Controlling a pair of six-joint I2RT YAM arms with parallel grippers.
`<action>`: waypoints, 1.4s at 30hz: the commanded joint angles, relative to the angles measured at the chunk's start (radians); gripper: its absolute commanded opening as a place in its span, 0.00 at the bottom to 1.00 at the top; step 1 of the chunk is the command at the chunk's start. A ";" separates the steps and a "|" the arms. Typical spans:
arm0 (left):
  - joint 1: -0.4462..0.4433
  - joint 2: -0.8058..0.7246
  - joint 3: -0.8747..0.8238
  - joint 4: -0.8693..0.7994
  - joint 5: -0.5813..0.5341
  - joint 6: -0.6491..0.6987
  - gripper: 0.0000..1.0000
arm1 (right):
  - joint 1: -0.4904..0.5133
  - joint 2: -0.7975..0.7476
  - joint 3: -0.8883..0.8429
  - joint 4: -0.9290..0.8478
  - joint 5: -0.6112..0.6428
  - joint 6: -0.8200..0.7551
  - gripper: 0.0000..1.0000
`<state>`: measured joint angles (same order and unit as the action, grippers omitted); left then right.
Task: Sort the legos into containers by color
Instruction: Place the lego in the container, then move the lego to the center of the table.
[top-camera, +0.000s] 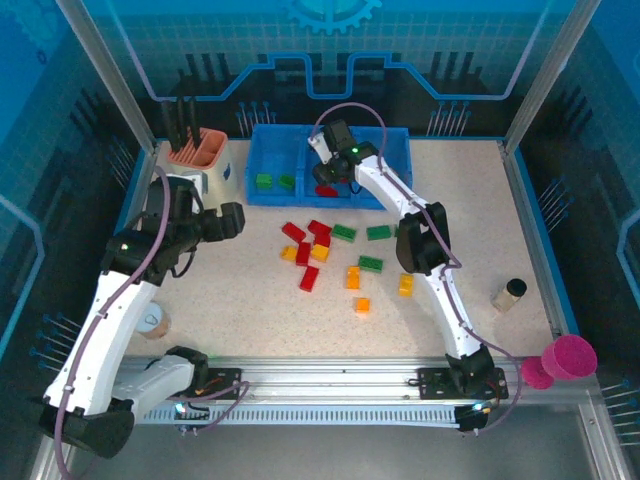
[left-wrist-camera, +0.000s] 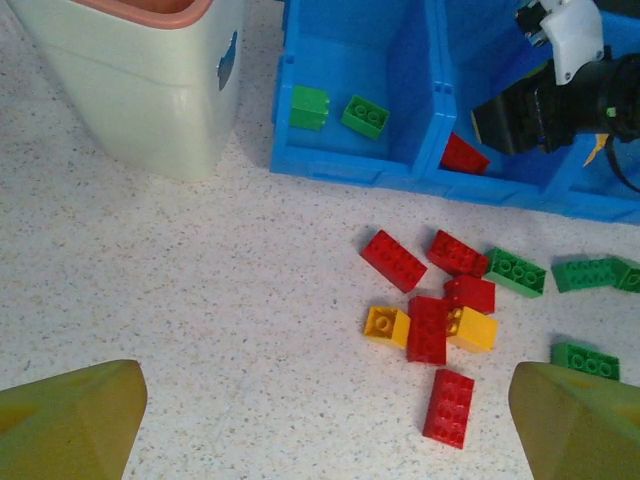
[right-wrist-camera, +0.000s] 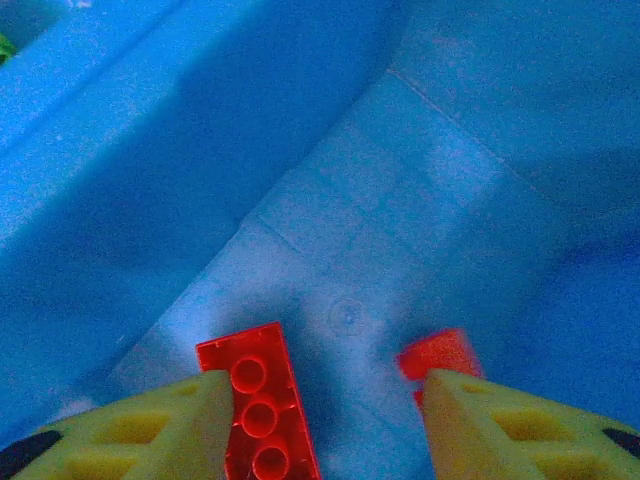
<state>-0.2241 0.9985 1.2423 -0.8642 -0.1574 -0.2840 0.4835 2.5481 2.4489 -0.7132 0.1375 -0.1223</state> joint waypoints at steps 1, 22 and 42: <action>0.009 -0.009 0.049 -0.018 0.033 -0.044 0.95 | 0.000 -0.027 -0.021 0.013 -0.039 -0.028 0.54; 0.009 -0.034 0.023 -0.008 0.085 0.027 0.99 | 0.141 -0.426 -0.548 -0.049 -0.276 -0.087 0.69; 0.009 -0.103 -0.064 -0.016 0.087 0.003 0.99 | 0.144 -0.184 -0.405 -0.148 -0.213 -0.079 0.66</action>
<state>-0.2241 0.9020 1.1862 -0.8783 -0.0875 -0.2825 0.6281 2.3203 2.0071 -0.8471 -0.1051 -0.1925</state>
